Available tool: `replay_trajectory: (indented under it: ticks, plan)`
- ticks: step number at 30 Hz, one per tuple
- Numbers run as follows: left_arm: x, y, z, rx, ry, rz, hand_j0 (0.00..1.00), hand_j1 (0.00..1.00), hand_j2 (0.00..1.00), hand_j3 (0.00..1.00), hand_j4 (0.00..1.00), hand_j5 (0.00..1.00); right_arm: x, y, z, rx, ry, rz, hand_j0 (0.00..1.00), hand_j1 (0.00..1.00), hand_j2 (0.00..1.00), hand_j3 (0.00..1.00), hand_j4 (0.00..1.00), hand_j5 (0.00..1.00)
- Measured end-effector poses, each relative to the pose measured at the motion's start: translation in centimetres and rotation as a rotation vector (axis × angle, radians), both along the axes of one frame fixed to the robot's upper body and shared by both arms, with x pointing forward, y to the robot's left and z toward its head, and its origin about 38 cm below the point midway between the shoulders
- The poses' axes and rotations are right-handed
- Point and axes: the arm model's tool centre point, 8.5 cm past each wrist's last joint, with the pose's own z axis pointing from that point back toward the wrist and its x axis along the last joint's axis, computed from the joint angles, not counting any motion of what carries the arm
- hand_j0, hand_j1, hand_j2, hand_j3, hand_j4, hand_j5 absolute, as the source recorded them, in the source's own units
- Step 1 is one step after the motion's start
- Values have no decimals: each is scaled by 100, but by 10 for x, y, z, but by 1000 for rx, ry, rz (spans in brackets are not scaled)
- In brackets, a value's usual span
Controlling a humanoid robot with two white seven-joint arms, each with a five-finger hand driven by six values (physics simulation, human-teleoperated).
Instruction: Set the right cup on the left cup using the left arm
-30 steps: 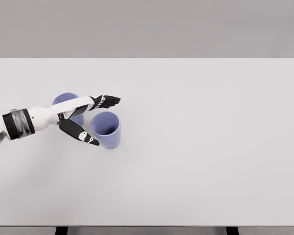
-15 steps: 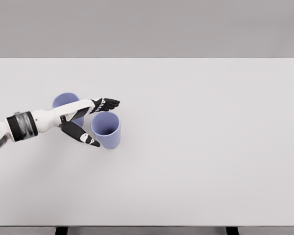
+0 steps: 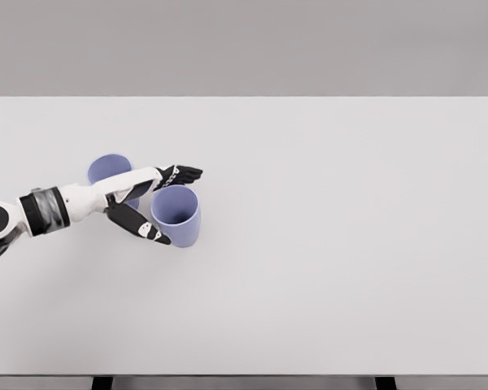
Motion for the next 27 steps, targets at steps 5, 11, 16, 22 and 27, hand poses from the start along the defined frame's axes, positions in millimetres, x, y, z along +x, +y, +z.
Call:
replay_trajectory:
  ticks: [5,11,16,22,27]
  plan:
    - [0,-5,-2,-10,3,-6,81,81,81,81,81,81,0,0,0,0,0,0,100,100,100,100,100,100]
    - [-1,-6,-1,-14,4,-8,76,76,76,76,76,76,1,0,0,0,-2,0,100,100,100,100,100,100]
    - [-1,-6,1,-13,-2,-13,75,75,75,75,75,75,1,0,0,0,-2,0,100,100,100,100,100,100]
    - [-2,-10,13,-25,-29,-29,73,73,73,73,73,73,0,0,0,0,0,0,100,100,100,100,100,100]
    - [-5,-16,24,-38,-52,-48,73,73,73,73,73,73,1,0,0,0,-2,0,100,100,100,100,100,100]
